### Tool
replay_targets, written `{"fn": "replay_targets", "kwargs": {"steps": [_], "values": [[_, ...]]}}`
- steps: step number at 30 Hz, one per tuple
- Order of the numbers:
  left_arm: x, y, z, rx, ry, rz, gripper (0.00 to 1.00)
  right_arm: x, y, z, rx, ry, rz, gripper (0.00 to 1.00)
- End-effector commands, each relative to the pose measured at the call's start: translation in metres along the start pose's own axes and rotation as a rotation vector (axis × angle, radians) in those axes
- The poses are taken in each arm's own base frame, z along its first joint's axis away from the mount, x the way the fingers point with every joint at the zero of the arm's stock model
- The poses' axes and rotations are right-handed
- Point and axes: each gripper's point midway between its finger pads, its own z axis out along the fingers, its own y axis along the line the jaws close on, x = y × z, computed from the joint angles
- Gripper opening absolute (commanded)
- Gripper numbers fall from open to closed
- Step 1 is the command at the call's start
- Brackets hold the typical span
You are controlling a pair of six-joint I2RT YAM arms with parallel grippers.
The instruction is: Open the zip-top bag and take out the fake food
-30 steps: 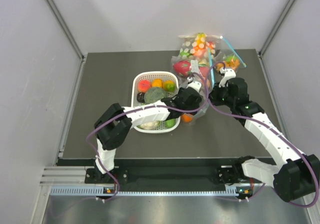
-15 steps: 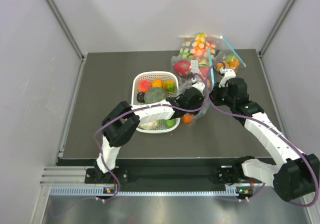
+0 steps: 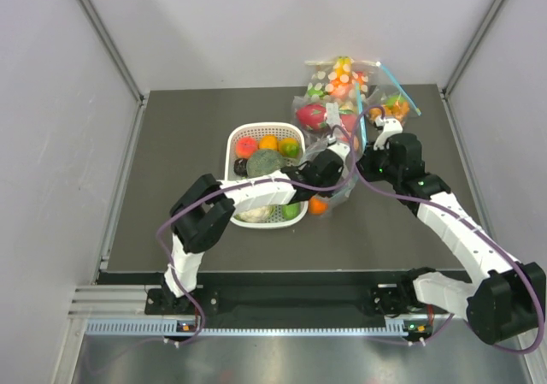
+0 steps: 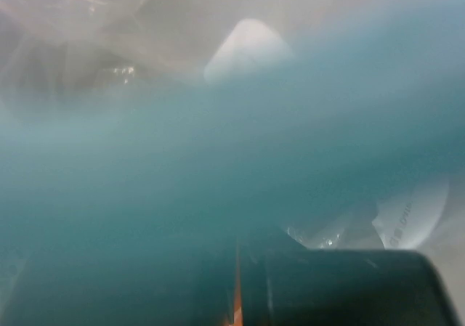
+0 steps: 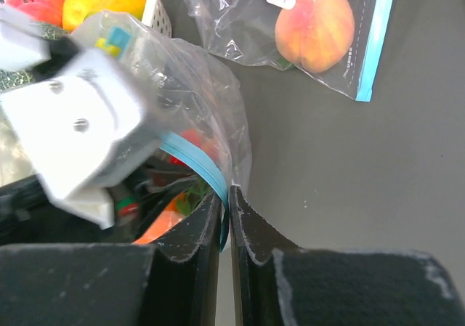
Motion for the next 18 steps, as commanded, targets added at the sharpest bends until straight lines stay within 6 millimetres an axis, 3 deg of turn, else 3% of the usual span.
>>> {"fn": "replay_targets", "kwargs": {"steps": [1,6,14,18], "values": [[-0.024,-0.001,-0.038,0.042,-0.045,0.007,0.00,-0.019,0.006,0.002,-0.026,-0.067,-0.036,0.09],[-0.058,-0.018,-0.069,0.150,-0.146,-0.025,0.00,-0.020,0.005,0.001,-0.022,-0.070,-0.036,0.09],[-0.071,-0.027,-0.089,0.217,-0.157,-0.031,0.00,-0.027,0.005,-0.001,-0.008,-0.077,-0.039,0.09],[-0.089,-0.032,-0.113,0.260,-0.206,-0.041,0.00,-0.027,0.004,0.000,-0.006,-0.073,-0.037,0.09]]}}
